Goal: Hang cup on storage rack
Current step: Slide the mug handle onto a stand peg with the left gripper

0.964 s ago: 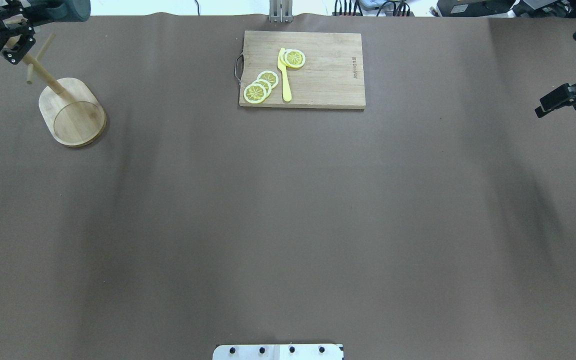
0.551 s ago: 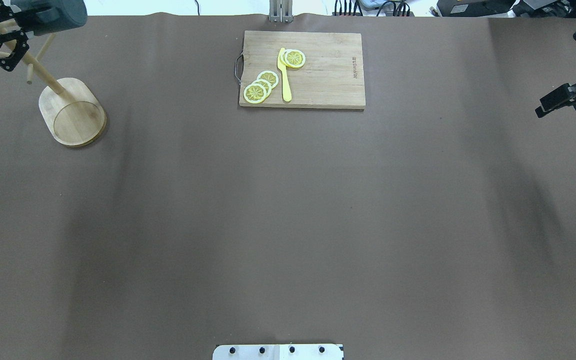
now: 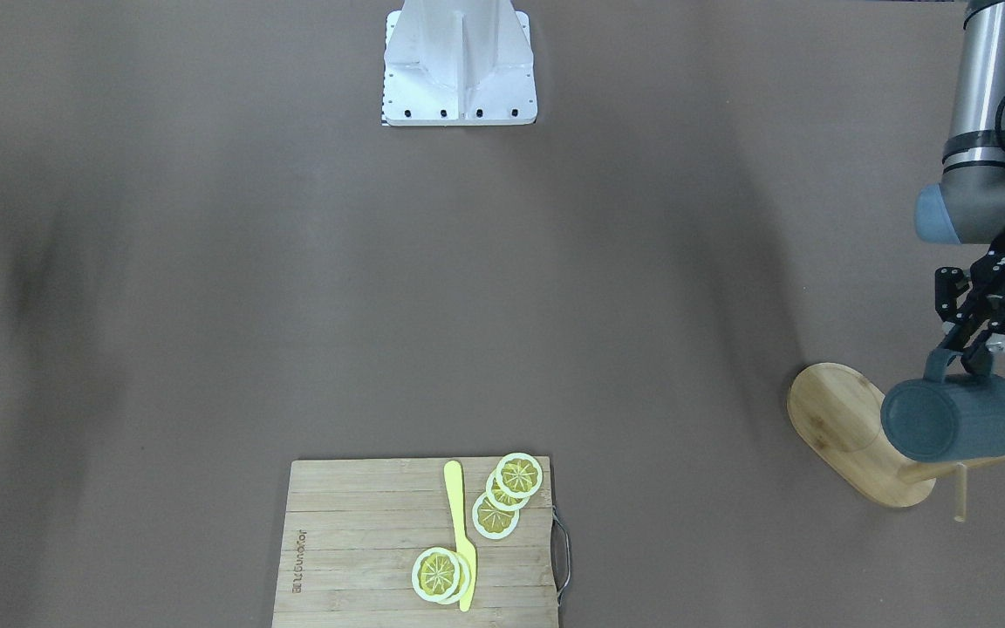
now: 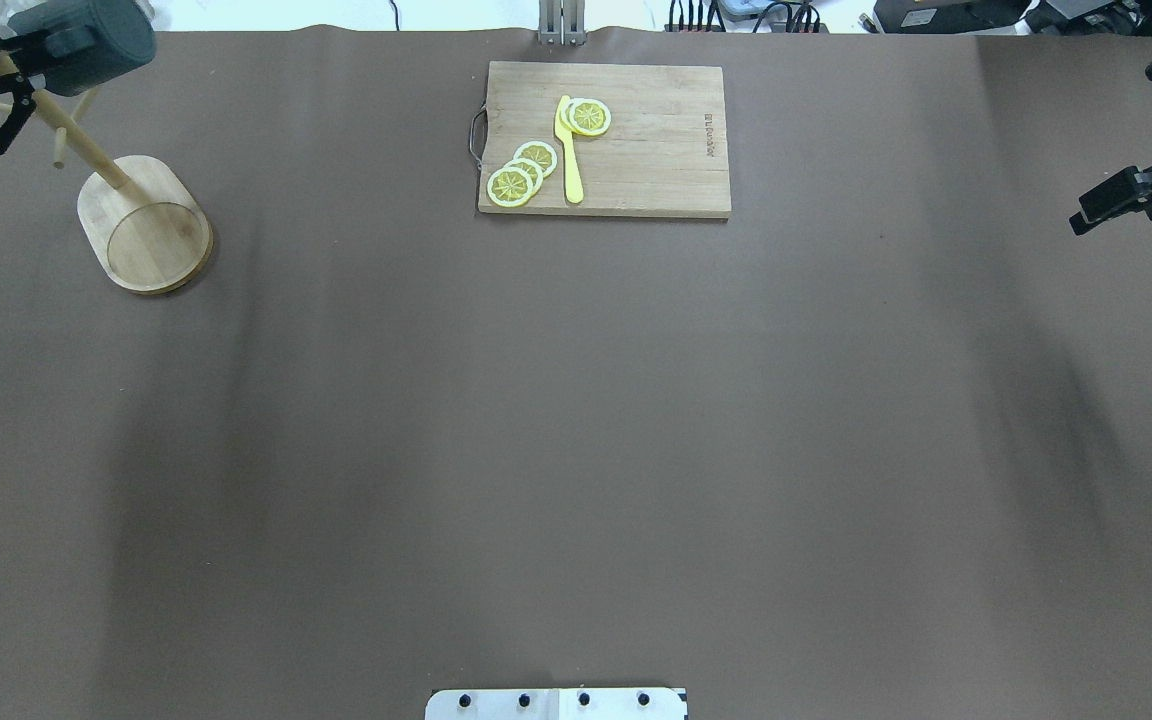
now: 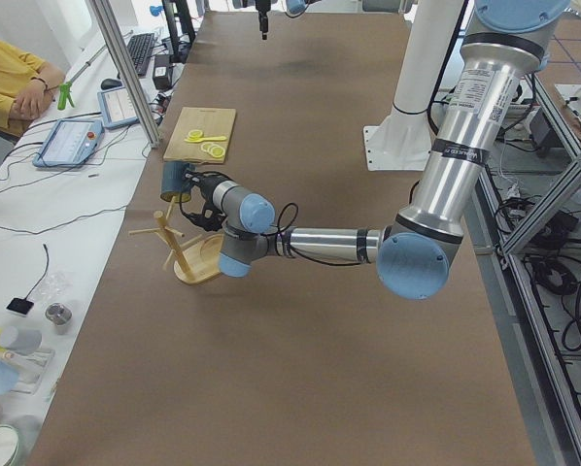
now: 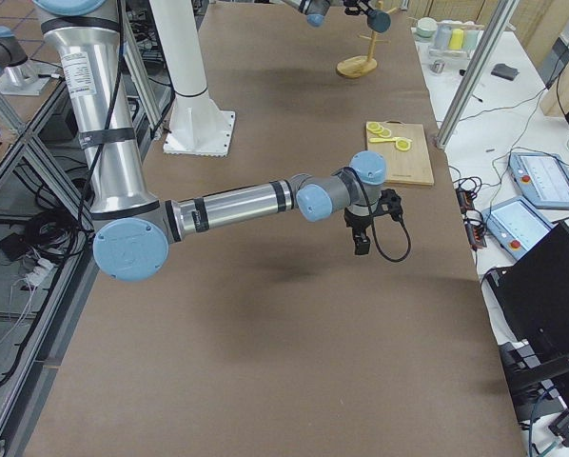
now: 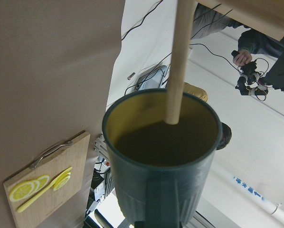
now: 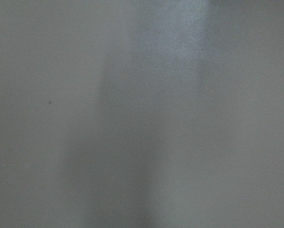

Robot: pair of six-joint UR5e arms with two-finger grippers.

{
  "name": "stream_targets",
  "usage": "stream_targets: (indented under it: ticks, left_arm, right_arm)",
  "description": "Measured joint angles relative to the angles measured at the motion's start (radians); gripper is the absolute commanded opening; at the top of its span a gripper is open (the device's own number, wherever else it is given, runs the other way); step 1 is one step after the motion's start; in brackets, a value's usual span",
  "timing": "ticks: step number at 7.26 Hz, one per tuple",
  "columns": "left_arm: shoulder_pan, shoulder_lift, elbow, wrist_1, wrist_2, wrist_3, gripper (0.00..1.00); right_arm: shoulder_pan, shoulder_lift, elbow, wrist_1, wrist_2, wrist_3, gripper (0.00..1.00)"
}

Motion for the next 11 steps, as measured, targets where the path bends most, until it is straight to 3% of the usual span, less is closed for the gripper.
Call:
stream_targets:
  ticks: [7, 11]
  left_arm:
    - [-0.033, 0.023, 0.057, -0.051, -0.004, -0.013, 0.02]
    - [-0.032, 0.024, 0.065, -0.05, -0.004, 0.061, 0.47]
  right_arm:
    - [0.0, 0.002, -0.001, 0.0, 0.0, 0.001, 1.0]
    - [0.0, 0.008, 0.001, 0.0, 0.0, 0.002, 1.0]
